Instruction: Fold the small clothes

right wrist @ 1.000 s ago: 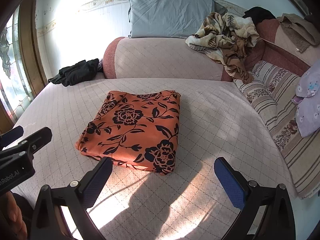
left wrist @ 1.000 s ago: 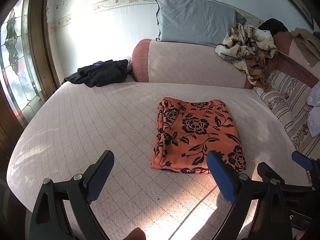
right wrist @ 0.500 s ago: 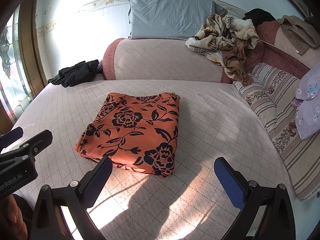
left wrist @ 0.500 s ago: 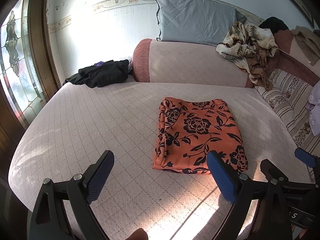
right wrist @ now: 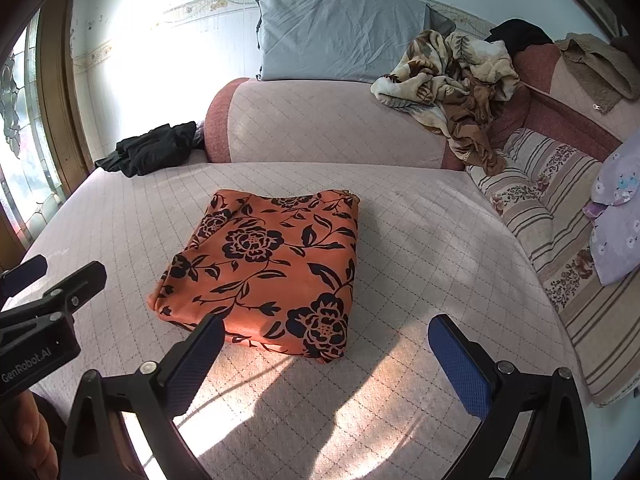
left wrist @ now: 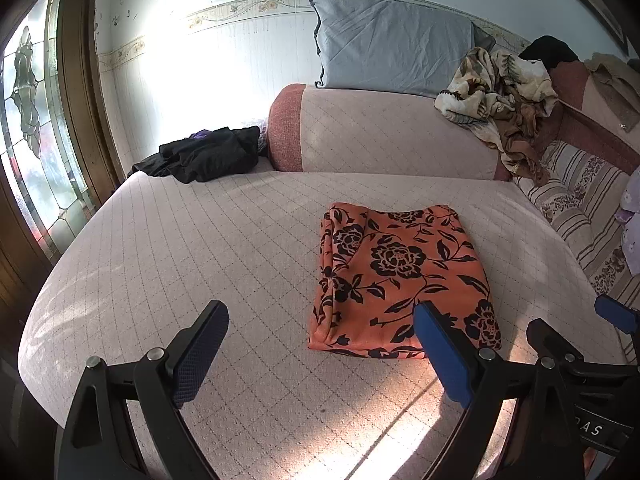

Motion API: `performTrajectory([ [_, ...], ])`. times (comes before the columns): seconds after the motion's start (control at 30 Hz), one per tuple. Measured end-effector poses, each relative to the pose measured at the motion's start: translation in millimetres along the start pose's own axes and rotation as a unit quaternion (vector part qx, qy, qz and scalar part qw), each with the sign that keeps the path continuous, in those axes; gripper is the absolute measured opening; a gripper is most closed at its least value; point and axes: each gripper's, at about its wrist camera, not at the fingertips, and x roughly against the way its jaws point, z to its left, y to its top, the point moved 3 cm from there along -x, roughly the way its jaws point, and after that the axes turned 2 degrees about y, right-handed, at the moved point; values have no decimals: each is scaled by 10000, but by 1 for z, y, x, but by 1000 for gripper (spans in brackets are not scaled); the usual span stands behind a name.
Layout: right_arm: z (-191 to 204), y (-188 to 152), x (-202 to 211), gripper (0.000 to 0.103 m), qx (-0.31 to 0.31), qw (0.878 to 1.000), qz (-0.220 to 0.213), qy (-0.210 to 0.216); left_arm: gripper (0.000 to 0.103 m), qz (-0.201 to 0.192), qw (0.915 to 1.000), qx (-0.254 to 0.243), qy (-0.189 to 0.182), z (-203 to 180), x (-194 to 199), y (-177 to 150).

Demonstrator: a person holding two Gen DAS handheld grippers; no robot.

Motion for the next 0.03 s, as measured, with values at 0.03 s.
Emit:
performTrajectory([
  [0.03, 0, 0, -1, 103, -4, 10000, 6, 6, 94, 13, 10000, 14, -9, 0, -1, 1],
])
